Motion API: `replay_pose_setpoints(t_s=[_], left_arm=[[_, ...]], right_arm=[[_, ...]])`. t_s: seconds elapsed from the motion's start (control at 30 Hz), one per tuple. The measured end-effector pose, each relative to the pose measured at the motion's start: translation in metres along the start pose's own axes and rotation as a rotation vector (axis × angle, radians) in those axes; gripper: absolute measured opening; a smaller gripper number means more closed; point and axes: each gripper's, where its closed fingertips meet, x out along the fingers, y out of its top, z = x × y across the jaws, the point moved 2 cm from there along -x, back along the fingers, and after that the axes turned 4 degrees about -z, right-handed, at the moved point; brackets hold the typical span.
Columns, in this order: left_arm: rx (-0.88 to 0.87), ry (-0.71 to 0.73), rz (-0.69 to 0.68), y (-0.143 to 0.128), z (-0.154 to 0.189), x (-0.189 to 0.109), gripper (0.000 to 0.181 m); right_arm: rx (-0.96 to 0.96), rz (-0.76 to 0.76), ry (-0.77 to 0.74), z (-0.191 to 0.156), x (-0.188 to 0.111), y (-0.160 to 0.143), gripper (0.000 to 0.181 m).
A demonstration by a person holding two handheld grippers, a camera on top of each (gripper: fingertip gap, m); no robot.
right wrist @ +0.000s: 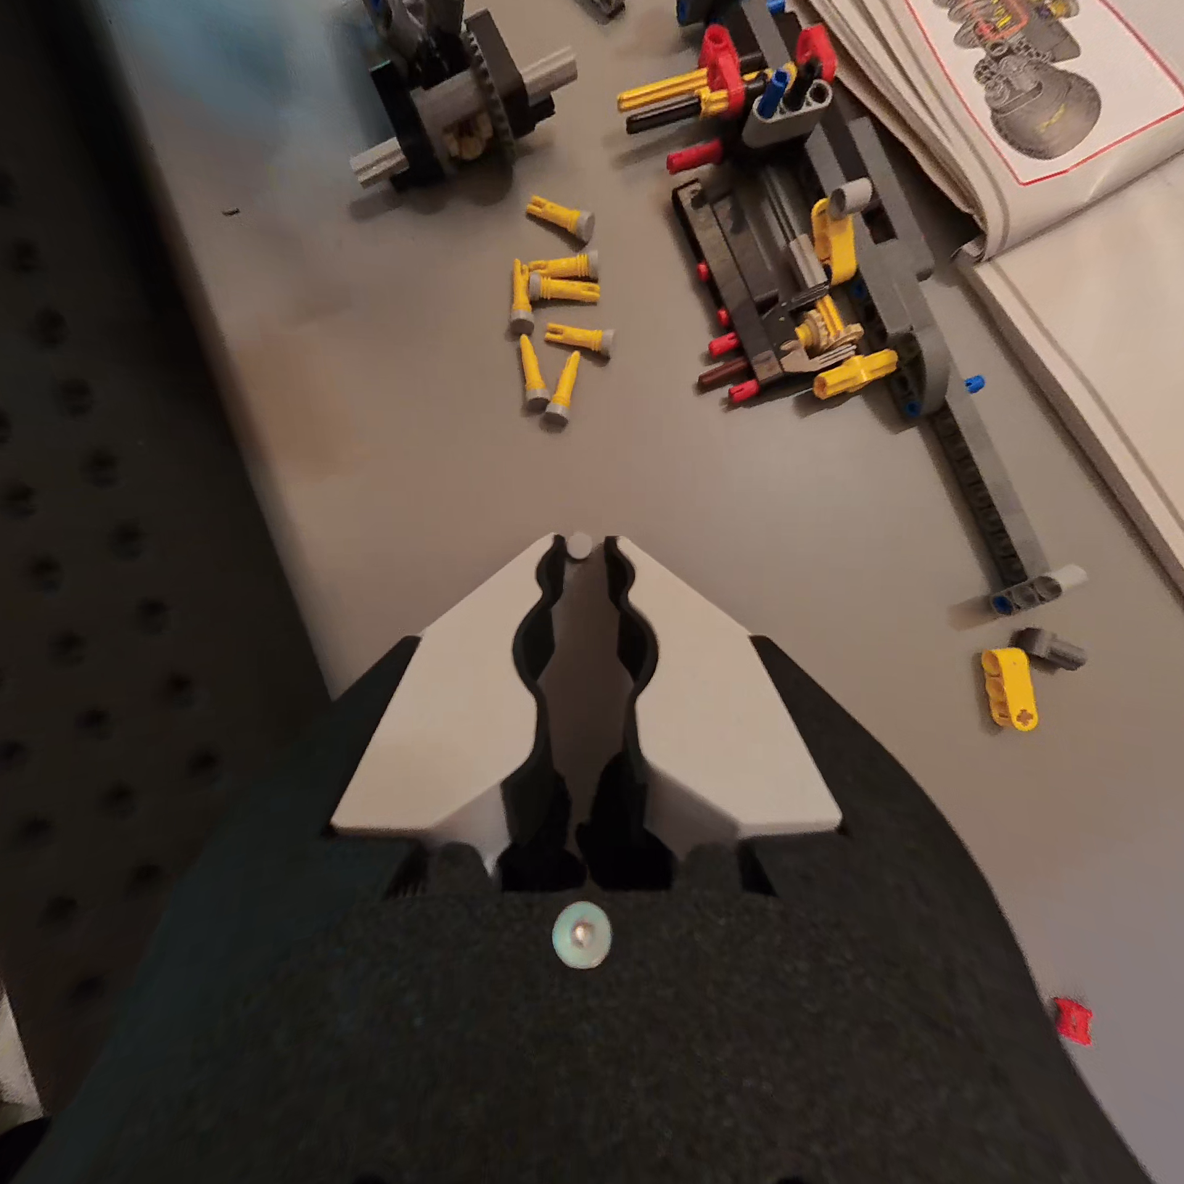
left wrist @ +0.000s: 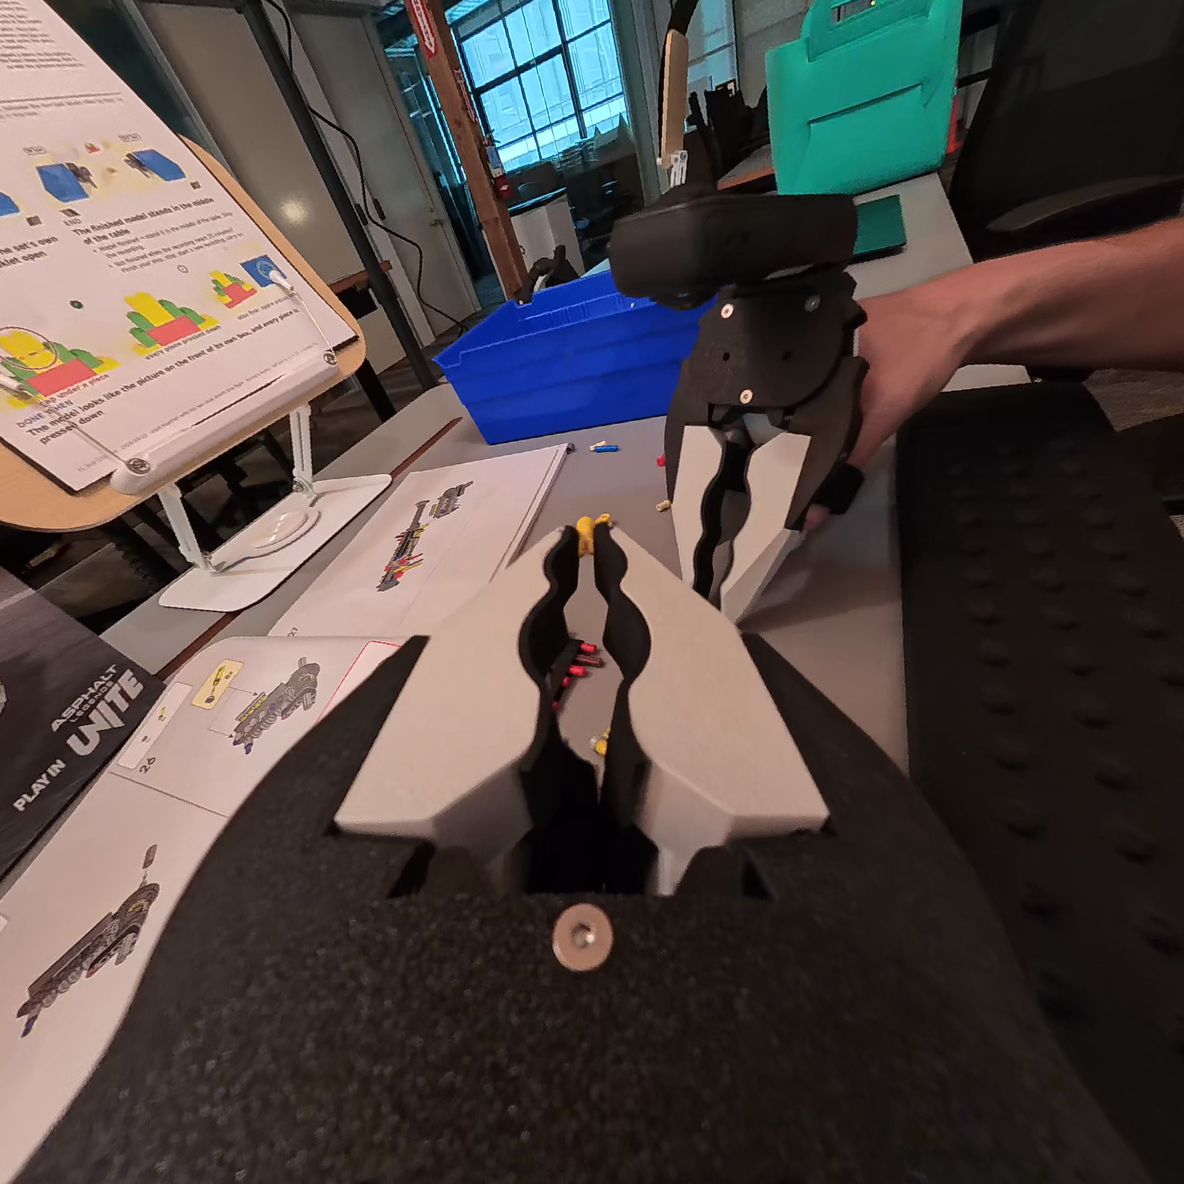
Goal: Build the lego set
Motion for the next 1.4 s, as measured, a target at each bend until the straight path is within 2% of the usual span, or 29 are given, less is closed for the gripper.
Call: replay_pose_setpoints(t_s=[0.23, 0.33, 0.37, 0.43, 0.5, 0.57, 0.67, 0.83, 1.17, 1.4], left_arm=[[0.012, -0.020, -0.012, -0.002, 0.005, 0.002, 0.003], [0.030, -0.013, -0.015, -0.002, 0.005, 0.001, 0.003], [0.038, -0.012, -0.011, -0.002, 0.005, 0.001, 0.003], [0.065, -0.008, 0.012, 0.001, 0.006, 0.000, 0.003], [0.092, 0.004, 0.042, 0.005, 0.007, -0.001, 0.003], [0.110, 0.012, 0.069, 0.009, 0.007, -0.002, 0.003], [0.122, 0.035, 0.129, 0.017, 0.006, -0.005, 0.003], [0.142, 0.056, 0.154, 0.021, 0.006, -0.007, 0.003], [0.143, 0.082, 0.142, 0.020, 0.001, -0.008, 0.003], [0.230, 0.195, 0.129, 0.022, 0.000, -0.008, 0.004]], right_arm=[[-0.034, -0.017, -0.019, 0.000, 0.001, 0.001, 0.007], [0.026, 0.043, 0.028, 0.000, -0.001, 0.006, 0.007], [0.070, 0.133, 0.071, -0.001, -0.006, 0.018, 0.007], [0.199, 0.408, 0.221, -0.004, -0.030, 0.053, 0.007], [0.353, 0.752, 0.485, -0.009, -0.069, 0.089, 0.006], [0.469, 0.885, 0.701, -0.011, -0.082, 0.102, 0.006], [0.540, 0.925, 0.839, -0.017, -0.076, 0.107, 0.006], [0.596, 0.959, 0.951, -0.023, -0.076, 0.113, 0.006], [0.608, 0.958, 0.965, -0.022, -0.073, 0.115, 0.006], [0.679, 1.026, 1.027, -0.021, -0.073, 0.117, 0.007]])
